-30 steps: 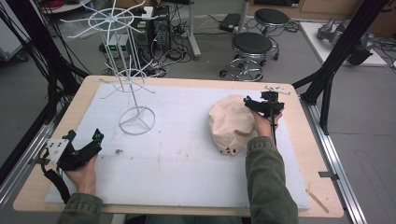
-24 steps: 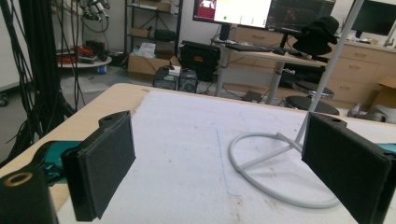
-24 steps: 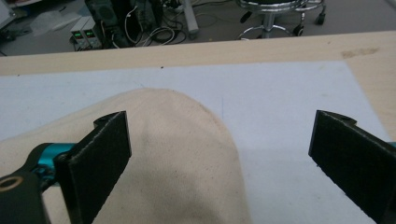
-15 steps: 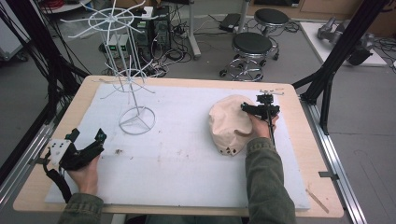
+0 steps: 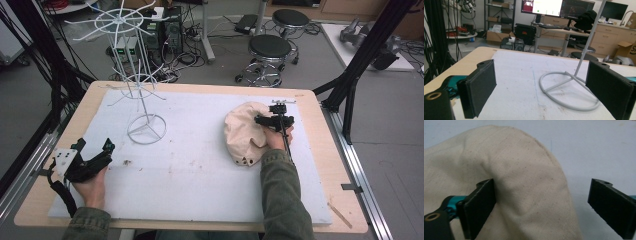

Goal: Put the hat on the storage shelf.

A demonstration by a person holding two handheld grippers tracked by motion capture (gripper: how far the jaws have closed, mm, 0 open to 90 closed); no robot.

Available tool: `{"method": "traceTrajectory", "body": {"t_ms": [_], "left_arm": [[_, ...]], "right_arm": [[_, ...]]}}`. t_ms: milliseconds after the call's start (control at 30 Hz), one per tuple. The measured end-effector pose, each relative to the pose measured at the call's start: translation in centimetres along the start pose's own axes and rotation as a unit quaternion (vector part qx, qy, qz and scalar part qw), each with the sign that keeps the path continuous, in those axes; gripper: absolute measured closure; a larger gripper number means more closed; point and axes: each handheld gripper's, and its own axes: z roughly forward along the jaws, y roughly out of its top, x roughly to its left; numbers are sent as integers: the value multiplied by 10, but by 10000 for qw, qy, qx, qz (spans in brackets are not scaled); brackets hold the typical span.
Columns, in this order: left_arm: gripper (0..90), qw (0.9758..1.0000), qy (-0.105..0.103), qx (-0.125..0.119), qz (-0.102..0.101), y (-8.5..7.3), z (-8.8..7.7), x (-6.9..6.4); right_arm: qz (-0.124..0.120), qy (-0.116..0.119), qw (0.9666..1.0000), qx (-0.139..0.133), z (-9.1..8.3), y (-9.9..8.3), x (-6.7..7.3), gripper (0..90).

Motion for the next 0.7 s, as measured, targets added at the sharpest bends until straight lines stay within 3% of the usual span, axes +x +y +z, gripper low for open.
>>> {"method": "traceTrajectory", "body": {"t_ms": [167,300,400,467,500,533,633,700], "left_arm": [[97,10000,-27,10,46,0,0,-2],[97,10000,-13,17,24,0,0,-1],[98,10000,-14,20,40,0,0,-1],[98,10000,-20,14,26,0,0,-1],[98,10000,-16,10,14,-1,0,-1],[98,10000,-12,17,16,0,0,-1],[99,10000,3,19,4,-1,1,0],[99,10000,3,22,-28,-1,1,1]], "right_arm": [[99,262,9996,89,0,0,-1,266],[-58,120,9998,125,-1,0,1,341],[116,21,9998,140,-3,1,1,423],[413,23,9991,77,-5,1,-3,517],[413,23,9991,77,-5,1,-3,517],[640,58,9979,56,-6,1,-7,561],[511,-99,9986,-4,-10,3,-4,642],[596,-111,9982,-40,-12,4,-6,688]]}}
